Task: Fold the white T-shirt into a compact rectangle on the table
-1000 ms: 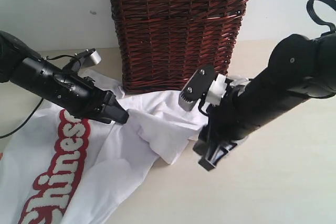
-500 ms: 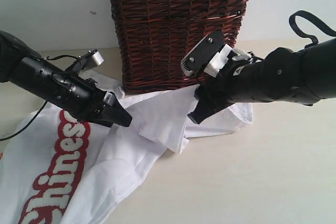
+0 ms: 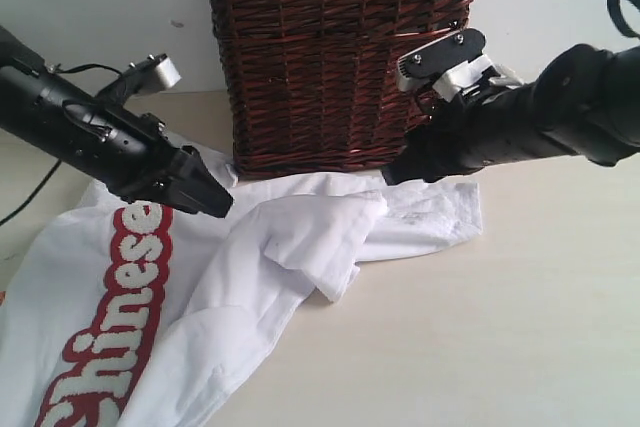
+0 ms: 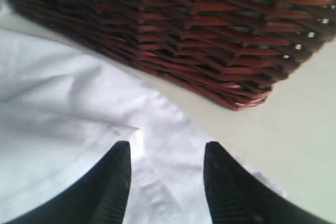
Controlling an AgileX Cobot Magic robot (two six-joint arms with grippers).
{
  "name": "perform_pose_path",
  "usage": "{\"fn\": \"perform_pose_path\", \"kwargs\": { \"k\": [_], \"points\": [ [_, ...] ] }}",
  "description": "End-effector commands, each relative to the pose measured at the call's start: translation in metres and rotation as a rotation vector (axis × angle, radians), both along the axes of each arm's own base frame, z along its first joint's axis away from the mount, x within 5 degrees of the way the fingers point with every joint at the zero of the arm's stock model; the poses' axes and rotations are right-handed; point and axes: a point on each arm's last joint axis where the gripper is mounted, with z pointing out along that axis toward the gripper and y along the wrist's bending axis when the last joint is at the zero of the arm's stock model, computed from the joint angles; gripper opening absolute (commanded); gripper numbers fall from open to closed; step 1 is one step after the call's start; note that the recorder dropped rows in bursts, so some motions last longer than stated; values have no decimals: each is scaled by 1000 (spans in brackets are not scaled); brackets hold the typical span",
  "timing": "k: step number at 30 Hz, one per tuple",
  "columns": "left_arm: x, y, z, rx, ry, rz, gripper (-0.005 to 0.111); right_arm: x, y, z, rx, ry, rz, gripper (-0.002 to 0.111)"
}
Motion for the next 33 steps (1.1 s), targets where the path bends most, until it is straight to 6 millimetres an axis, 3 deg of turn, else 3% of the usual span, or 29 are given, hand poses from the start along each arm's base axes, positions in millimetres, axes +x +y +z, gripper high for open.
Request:
{"fn": "perform_pose_path", "kwargs": {
  "k": [1, 10, 13, 18, 23, 33],
  "points": [
    [3, 11, 14, 30, -63, 55, 56, -14, 9, 17, 64, 150, 121, 43],
    [5, 13, 15, 28, -64, 84, 56, -50, 24, -11, 155, 592, 299, 43],
    [5, 13, 16, 15, -60, 94, 56, -62, 33, -27, 126, 657, 338, 43],
    [5, 11, 18, -14, -47, 106, 56, -56, 46, -50, 74, 575, 295, 43],
    [5, 11, 18, -16, -45, 106, 56, -42, 50, -59, 81, 466, 193, 43],
    [9, 12, 17, -3, -79, 135, 56, -37, 65, -65, 199, 475, 250, 43]
  ]
}}
